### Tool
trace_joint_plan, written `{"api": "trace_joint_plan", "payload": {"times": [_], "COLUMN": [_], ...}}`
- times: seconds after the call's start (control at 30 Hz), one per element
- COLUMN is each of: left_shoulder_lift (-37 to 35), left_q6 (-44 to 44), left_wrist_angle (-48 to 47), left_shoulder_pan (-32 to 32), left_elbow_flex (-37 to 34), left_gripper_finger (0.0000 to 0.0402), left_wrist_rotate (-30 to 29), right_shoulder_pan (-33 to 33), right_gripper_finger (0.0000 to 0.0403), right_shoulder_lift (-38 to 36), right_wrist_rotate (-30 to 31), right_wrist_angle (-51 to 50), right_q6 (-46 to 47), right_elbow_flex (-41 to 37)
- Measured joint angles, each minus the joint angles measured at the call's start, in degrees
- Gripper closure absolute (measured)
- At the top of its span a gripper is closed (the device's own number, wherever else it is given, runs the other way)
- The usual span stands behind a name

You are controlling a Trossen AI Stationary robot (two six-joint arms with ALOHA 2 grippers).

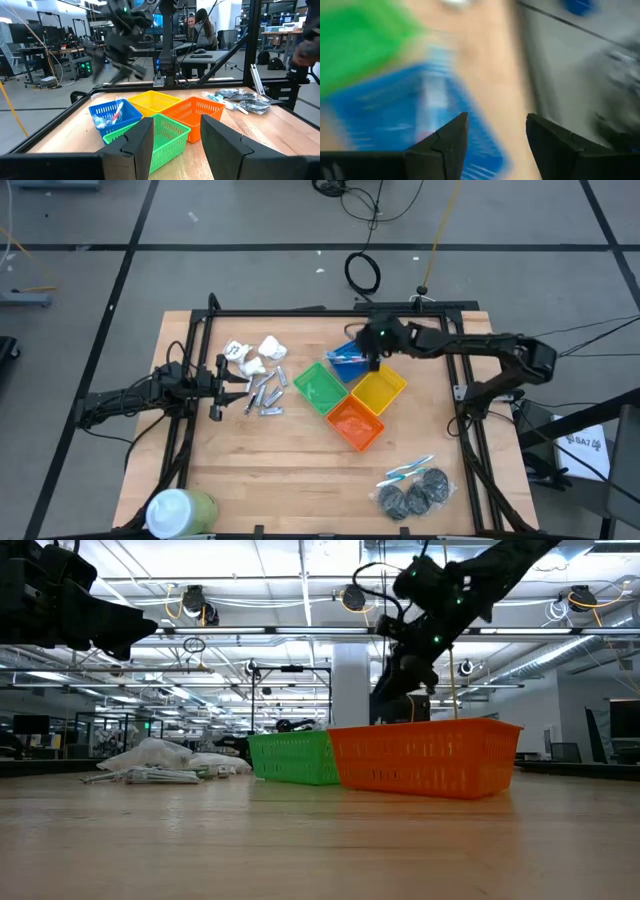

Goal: Pick & Place Travel size toiletries
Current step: Adjust the blue bin

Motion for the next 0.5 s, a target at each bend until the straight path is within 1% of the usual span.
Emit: {"api": "trace_joint_plan", "payload": {"times": [0.07, 0.13, 0.17, 0.23, 0.33, 0.5], "left_shoulder_lift": [0.0, 0.0, 0.0, 0.0, 0.0, 0.0], "left_q6": [0.0, 0.0, 0.0, 0.0, 0.0, 0.0], "left_wrist_angle": [0.0, 0.0, 0.0, 0.0, 0.0, 0.0], "left_shoulder_pan": [0.0, 0.0, 0.0, 0.0, 0.0, 0.0], "left_elbow_flex": [0.0, 0.0, 0.0, 0.0, 0.0, 0.0], "left_gripper_finger": [0.0243, 0.0243, 0.0243, 0.0243, 0.0243, 0.0243], "left_wrist_rotate": [0.0, 0.0, 0.0, 0.0, 0.0, 0.0], "right_shoulder_pan": [-2.2, -5.3, -7.0, -10.2, -13.3, -14.9], "right_gripper_finger": [0.022, 0.0226, 0.0228, 0.0232, 0.0235, 0.0236], "right_shoulder_lift": [-1.3, -1.6, -1.6, -1.1, 1.3, 4.5], "right_wrist_rotate": [5.7, 6.9, 5.8, 1.6, -2.5, -2.9], "right_wrist_angle": [-0.5, -2.3, -3.5, -6.7, -8.7, -7.3], "right_q6": [1.5, 3.5, 4.9, 7.5, 9.9, 9.9], "right_elbow_flex": [0.0, 0.0, 0.0, 0.0, -0.2, -1.0]}}
